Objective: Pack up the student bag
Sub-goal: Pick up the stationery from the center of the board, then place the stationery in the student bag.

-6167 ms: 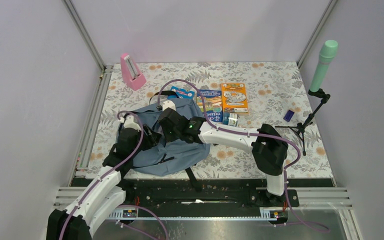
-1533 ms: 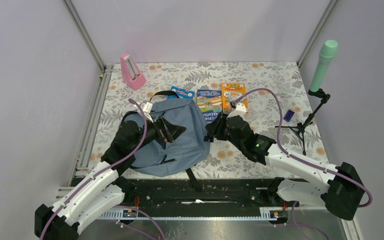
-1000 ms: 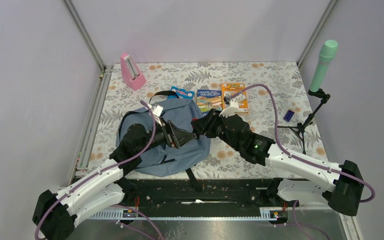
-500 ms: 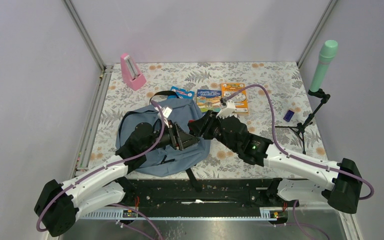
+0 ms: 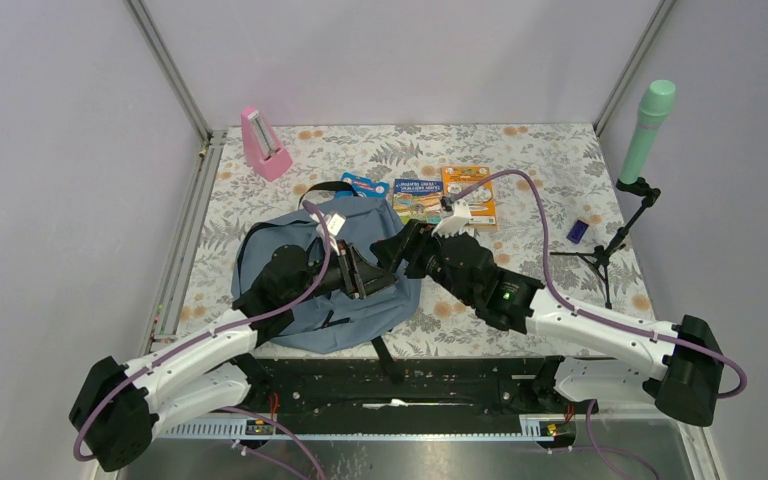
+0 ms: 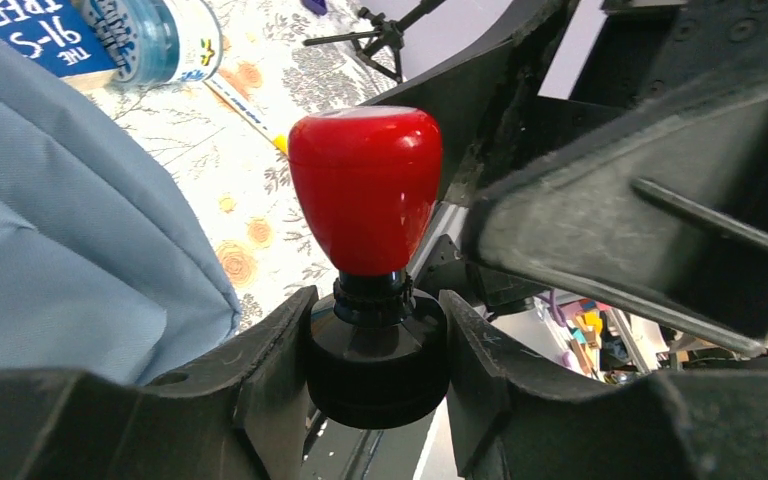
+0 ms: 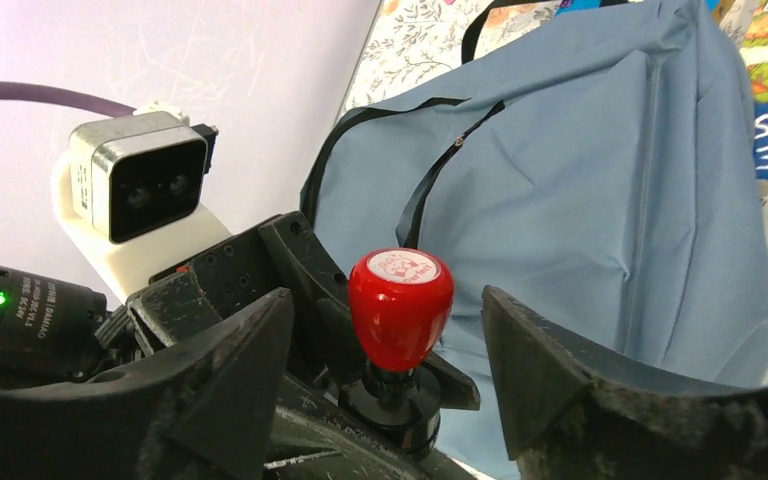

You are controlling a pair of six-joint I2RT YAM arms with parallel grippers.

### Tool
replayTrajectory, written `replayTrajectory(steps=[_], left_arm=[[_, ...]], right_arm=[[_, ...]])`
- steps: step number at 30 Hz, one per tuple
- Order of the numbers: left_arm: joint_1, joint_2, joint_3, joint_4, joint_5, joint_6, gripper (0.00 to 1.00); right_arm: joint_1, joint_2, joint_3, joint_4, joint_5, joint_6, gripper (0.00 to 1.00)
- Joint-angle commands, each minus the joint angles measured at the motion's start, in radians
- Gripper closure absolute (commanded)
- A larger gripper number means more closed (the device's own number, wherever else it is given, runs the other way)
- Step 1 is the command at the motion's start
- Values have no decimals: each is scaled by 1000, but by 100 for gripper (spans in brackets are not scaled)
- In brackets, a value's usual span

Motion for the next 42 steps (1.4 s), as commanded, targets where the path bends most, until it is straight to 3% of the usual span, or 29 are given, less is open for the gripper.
replayTrajectory(steps=[1, 5, 9, 16, 21, 30, 35, 40, 42], left_arm=[[0, -23, 44, -22, -65, 52, 93], [2, -63, 59, -129, -131, 86, 94], [29, -131, 103, -371, -244, 137, 94], [316, -247, 122, -756, -299, 119, 88], [444, -231, 151, -901, -247, 172, 87], [483, -105, 174, -895, -138, 202, 85], [482, -52, 185, -840, -53, 283, 78], [483, 4, 198, -843, -68, 328, 58], [483, 23, 199, -842, -76, 332, 43]], right_arm=[[14, -33, -15, 59, 72, -41, 19], [13, -64, -17, 9, 136, -103, 8], [-17, -113, -46, -30, 171, -135, 1], [-188, -219, -149, -67, 117, -115, 1], [-242, -293, -193, -84, 126, -146, 1], [-259, -371, -253, -84, 150, -147, 0], [-265, -392, -274, -85, 154, -152, 0], [-268, -398, -272, -84, 151, -155, 0], [-268, -398, -269, -84, 149, -154, 0]])
